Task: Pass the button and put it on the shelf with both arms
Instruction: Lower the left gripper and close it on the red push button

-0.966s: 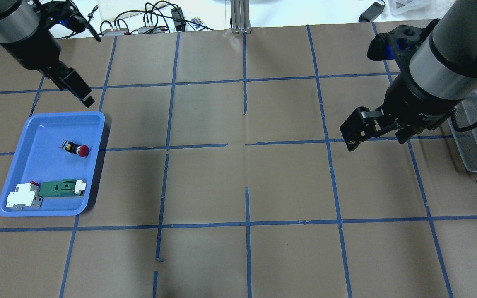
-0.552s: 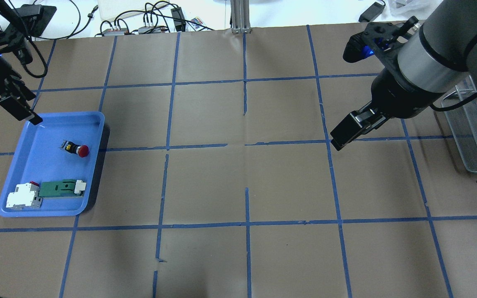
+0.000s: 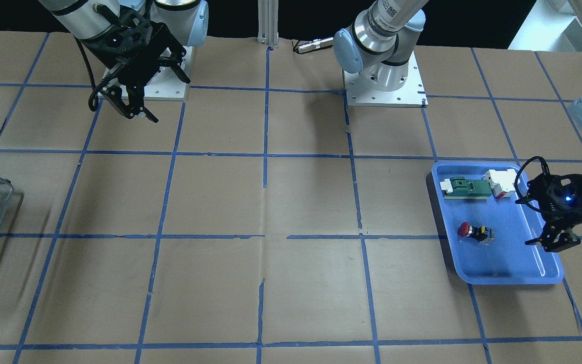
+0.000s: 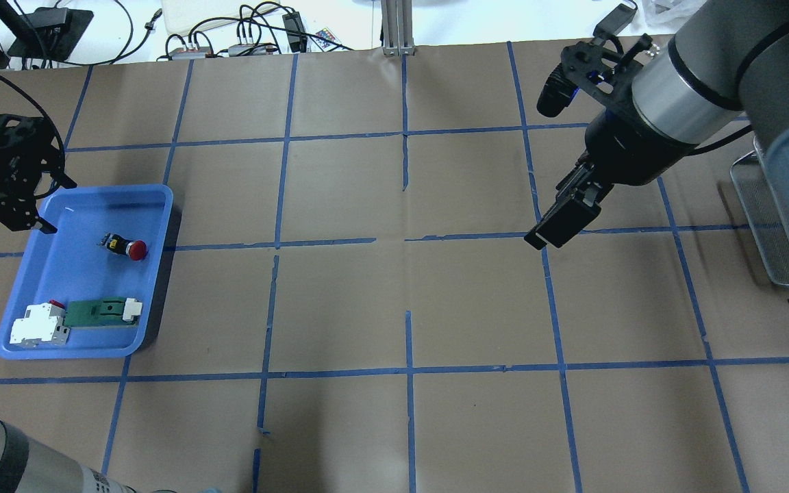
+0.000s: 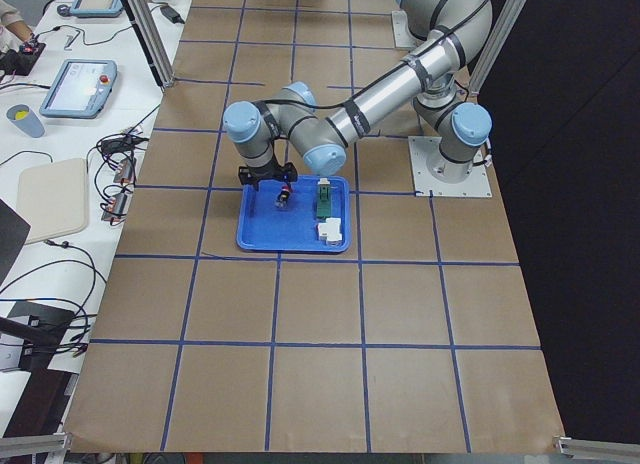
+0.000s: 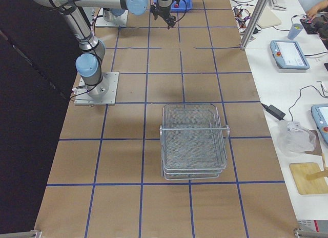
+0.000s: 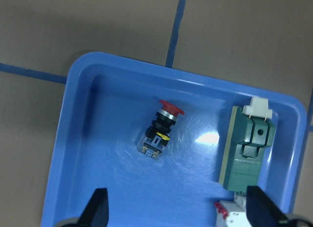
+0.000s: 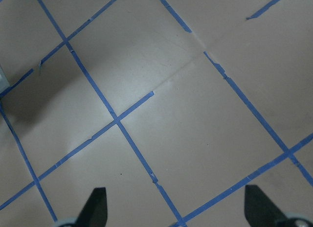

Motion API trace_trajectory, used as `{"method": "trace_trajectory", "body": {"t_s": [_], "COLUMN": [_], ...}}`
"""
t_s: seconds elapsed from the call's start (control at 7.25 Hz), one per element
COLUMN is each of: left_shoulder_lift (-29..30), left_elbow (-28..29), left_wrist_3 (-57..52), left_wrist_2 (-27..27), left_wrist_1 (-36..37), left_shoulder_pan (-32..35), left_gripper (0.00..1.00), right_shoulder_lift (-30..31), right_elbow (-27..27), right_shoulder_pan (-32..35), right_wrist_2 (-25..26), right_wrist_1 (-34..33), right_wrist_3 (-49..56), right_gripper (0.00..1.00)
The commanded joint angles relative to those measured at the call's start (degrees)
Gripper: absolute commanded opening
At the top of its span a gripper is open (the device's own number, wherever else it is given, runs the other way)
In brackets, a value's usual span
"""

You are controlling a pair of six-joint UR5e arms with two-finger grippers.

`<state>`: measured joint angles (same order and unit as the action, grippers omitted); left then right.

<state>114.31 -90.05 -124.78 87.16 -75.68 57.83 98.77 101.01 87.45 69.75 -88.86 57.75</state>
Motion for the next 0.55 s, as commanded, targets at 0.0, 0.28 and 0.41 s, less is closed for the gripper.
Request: {"method": "trace_trajectory", "body": {"t_s": [0.0,0.28,0.41], "left_shoulder_lift": [3.27,6.96,7.15], "left_elbow": [-4.33,-4.79,-4.70], "left_wrist_3": [-6.68,-9.86,-11.44], "left_wrist_2": [-4.71,-4.72,-4.46], "left_wrist_1": [7.62,9.23,9.06], "left_shoulder_pan": [-0.26,-0.27,-0.53], "left_gripper": [1.00,1.00,0.99], "right_shoulder_lift": [0.02,0.28,0.28], "right_elbow": [1.98,2.52,2.52], "right_shoulder_pan": [-3.14,-4.66,-4.66], "right_wrist_2": [-0.41,-1.19,-1.20], "right_wrist_1": [0.18,0.44,0.44], "right_wrist_3": [5.42,5.53,5.62], "right_gripper": [1.00,1.00,1.00]}}
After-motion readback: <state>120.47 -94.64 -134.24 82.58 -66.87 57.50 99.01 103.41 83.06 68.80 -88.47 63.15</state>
